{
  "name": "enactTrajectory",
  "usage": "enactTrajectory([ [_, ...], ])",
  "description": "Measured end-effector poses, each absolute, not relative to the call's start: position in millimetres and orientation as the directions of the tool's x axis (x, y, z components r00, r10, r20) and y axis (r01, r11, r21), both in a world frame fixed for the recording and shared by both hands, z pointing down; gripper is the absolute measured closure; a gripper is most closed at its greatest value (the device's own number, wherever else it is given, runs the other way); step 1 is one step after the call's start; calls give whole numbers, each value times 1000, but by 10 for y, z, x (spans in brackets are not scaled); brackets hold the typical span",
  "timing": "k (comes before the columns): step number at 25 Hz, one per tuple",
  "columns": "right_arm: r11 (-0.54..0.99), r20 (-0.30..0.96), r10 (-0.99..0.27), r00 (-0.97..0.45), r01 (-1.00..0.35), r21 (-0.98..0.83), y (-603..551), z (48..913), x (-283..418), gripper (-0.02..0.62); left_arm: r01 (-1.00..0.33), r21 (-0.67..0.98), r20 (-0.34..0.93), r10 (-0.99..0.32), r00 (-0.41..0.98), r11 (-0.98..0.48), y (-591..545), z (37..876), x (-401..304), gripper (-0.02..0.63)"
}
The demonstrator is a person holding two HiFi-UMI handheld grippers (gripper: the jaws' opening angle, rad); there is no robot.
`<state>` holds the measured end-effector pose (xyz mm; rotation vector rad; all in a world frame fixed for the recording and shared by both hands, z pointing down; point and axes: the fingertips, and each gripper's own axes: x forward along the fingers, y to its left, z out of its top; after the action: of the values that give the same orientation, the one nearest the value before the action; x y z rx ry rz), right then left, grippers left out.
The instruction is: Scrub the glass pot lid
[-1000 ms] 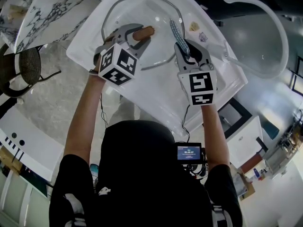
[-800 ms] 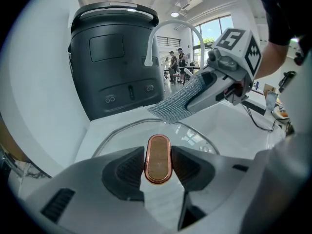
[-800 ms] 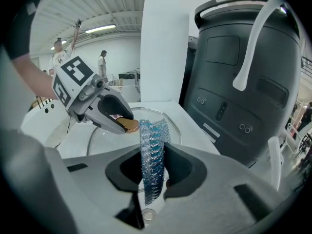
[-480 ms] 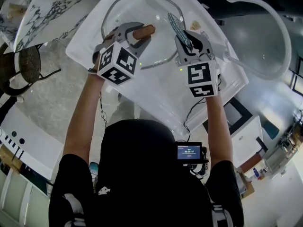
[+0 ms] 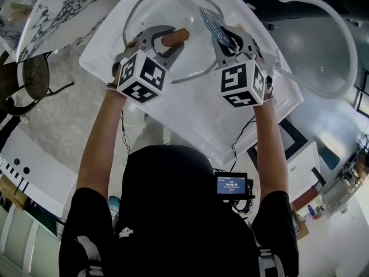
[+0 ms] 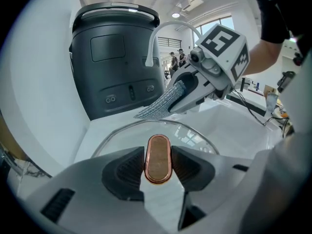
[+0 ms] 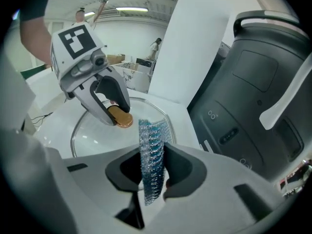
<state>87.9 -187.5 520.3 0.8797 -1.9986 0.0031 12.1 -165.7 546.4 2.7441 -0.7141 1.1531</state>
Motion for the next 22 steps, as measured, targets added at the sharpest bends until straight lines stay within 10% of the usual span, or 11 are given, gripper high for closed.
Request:
enactTrajectory([
  [22,820,782,-543,-306,-397,413,-2062,5428,672,515,-449,-99,688,-387,614,-888,-1660,5462,120,439],
])
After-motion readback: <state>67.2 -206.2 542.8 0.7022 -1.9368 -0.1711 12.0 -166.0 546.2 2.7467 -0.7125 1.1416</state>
